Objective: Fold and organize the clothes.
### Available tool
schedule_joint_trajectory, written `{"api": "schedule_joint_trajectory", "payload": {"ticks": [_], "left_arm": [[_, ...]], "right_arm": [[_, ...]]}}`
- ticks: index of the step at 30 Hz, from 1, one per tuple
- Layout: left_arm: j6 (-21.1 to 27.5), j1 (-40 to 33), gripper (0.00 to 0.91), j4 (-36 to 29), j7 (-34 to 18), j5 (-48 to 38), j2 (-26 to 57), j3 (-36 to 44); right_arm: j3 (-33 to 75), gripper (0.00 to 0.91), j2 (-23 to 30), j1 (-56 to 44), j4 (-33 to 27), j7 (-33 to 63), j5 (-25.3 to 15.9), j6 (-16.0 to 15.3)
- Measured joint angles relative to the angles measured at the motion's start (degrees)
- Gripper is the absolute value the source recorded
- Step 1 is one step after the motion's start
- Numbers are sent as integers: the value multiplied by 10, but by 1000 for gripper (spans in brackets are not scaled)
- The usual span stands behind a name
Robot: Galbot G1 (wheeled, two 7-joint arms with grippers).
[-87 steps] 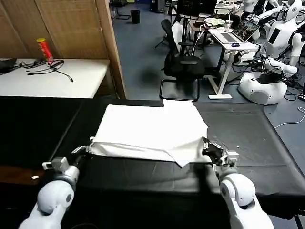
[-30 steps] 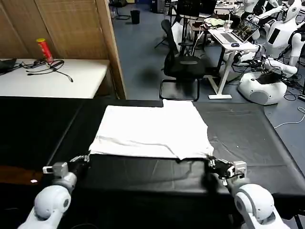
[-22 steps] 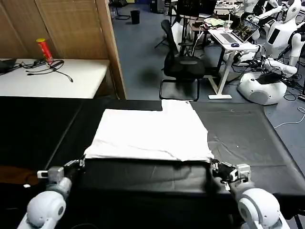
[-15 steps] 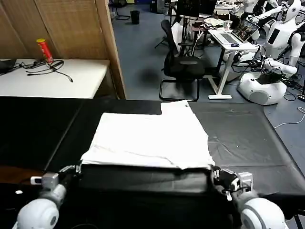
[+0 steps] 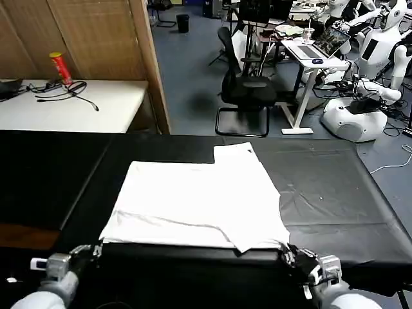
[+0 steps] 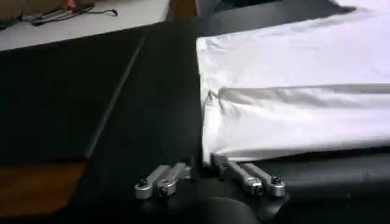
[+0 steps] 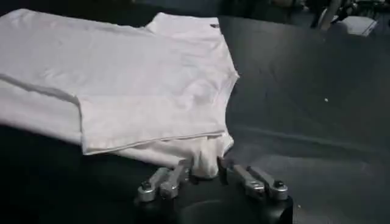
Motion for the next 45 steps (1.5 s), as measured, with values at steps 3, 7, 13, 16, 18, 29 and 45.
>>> {"api": "schedule_joint_trajectory", "payload": {"ticks": [3,7,13,16,18,29,45], "left_arm": [[-1,9,878,-16,-3,-22,2,-13],[-16,-15,878,-39,-23,-81,13,-25],[-14,-158,878,-4,-36,-149,18,11],[-11,-251,878,49,-38,-171,27,48],[-7,-305,878,87,-37,-178,30,75],[-5,-546,878,311,10,-179,20,230],[20,-662,878,485,39,-159,5,309]], "right_arm": [[12,878,-8,27,1,2,33,0],[5,878,-22,114,-29,-13,47,0],[-46,878,-23,283,-146,-8,48,32],[-86,878,-16,368,-209,5,47,38],[-114,878,-10,418,-254,11,48,41],[-200,878,32,601,-488,17,56,39],[-238,878,122,736,-718,-9,11,45]]}}
